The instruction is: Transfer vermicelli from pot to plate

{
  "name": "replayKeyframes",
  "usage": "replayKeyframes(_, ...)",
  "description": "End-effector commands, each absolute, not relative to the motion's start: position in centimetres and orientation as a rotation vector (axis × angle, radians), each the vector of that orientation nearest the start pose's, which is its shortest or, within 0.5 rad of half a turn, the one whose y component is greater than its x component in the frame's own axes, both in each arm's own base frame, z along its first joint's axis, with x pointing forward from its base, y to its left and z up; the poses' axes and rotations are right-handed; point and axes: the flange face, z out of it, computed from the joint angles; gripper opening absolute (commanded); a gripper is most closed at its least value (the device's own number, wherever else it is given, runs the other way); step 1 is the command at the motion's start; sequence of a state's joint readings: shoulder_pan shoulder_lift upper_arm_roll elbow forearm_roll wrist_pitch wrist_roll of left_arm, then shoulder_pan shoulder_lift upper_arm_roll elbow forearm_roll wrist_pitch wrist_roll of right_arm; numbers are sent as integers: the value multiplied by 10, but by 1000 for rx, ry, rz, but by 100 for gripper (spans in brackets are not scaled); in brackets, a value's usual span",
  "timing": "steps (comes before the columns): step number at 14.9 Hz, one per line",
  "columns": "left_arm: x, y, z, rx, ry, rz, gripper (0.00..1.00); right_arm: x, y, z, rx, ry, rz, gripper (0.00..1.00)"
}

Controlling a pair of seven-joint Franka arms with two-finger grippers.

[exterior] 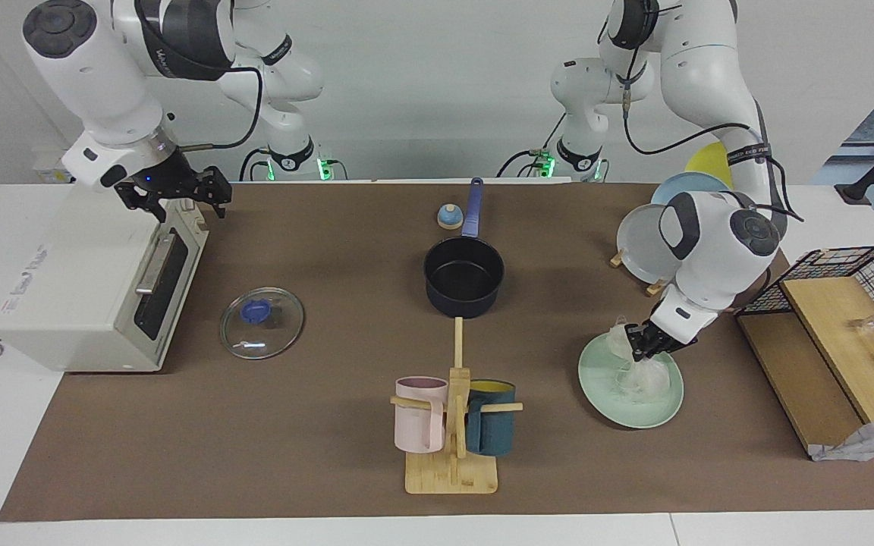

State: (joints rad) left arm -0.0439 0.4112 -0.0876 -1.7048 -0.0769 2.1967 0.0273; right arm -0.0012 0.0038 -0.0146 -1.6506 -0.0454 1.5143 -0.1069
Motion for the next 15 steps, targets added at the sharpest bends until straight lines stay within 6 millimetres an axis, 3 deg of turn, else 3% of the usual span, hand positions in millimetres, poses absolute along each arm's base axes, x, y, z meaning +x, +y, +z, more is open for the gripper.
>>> replayKeyframes(1, 664, -84, 366, -3214, 202, -161, 100, 545, -19, 588, -3160, -116, 232, 100)
replayKeyframes(4, 662, -77, 375, -3214, 179, -144, 100, 543, -16, 588, -3161, -118, 229, 100)
replayKeyframes(5, 660, -76, 391, -3213, 178, -137, 100, 543, -16, 589, -3162, -114, 224, 100)
replayKeyframes(8, 646, -70, 450, -3200, 115, -66, 100, 544, -16, 590, -3163, -114, 215, 100)
replayKeyframes(10, 630, -68, 502, -3166, 27, -55, 100, 541, -18, 593, -3163, -111, 208, 100)
replayKeyframes(13, 586, -70, 571, -3156, -52, -41, 100, 540, -18, 595, -3164, -109, 203, 100)
replayKeyframes(15, 555, -71, 606, -3145, -46, -4, 100, 540, -18, 597, -3165, -104, 195, 100)
